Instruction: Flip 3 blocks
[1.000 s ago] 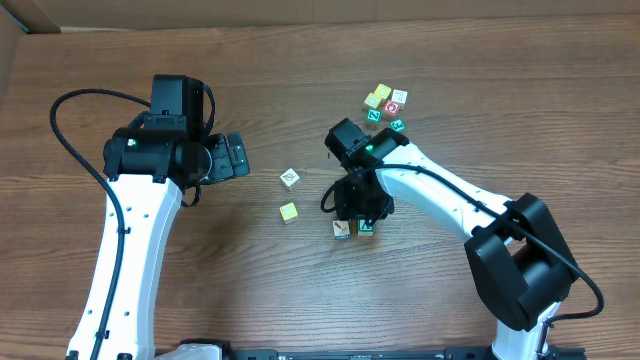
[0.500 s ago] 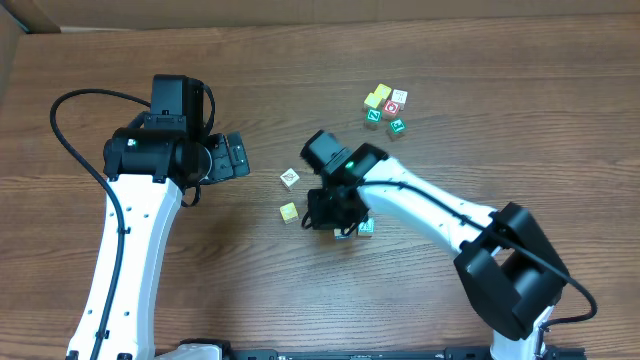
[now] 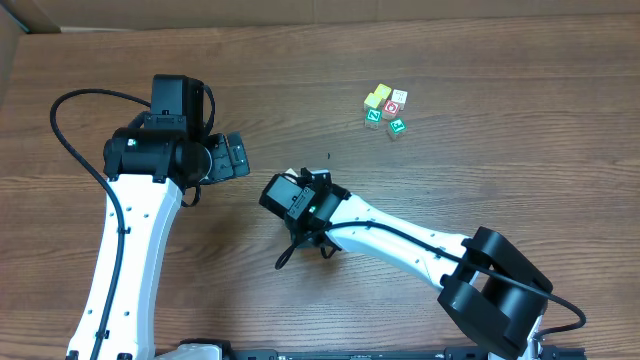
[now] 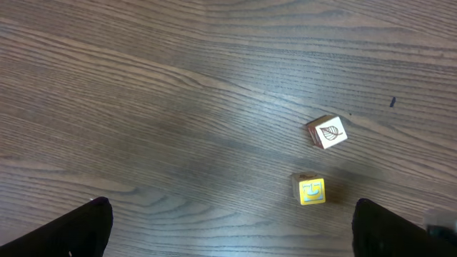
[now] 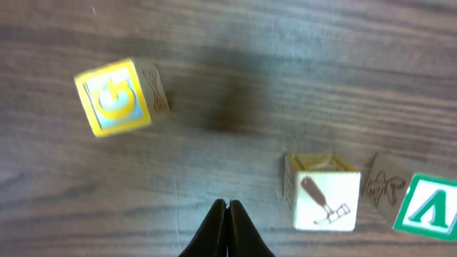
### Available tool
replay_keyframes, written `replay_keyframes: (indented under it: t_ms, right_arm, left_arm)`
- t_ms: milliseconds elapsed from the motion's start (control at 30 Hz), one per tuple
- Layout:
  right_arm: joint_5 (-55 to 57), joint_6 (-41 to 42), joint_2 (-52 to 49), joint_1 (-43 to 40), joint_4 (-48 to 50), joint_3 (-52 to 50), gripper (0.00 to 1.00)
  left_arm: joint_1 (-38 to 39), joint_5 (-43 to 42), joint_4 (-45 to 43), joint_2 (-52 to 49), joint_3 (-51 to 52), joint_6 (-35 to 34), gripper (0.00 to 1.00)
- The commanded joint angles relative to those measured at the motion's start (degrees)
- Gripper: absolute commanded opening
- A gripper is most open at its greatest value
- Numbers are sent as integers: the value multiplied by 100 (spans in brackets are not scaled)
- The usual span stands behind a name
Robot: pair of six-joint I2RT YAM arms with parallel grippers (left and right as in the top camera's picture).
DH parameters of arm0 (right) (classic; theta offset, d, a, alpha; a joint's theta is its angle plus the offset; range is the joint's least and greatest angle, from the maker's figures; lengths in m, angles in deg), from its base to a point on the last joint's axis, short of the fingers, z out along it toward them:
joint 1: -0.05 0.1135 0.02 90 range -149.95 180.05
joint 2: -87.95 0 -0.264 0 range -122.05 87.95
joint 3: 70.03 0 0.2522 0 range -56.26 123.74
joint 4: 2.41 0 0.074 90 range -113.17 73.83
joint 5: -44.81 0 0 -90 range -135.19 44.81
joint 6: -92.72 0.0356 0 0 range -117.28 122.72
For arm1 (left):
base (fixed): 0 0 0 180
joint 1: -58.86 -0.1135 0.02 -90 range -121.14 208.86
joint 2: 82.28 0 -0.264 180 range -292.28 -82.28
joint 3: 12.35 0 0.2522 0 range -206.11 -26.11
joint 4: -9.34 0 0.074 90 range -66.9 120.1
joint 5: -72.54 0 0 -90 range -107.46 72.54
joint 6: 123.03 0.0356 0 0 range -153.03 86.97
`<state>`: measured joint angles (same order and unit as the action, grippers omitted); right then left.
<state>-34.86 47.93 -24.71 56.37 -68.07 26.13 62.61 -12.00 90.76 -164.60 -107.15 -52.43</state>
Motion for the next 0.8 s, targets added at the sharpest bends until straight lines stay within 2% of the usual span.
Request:
replay_keyframes:
  t_ms: [0,233,767]
  right_arm:
    - [374,155,17,-28,116,120,4]
    - [289,155,-321,-28,170,118,4]
    - [291,289,-334,-223,98,-116,4]
  left_arm:
    - [2,70,-20,-9,-39,-79,100]
    - [2,70,-20,-9,-39,-79,100]
    - [2,70,-20,-9,-39,-79,100]
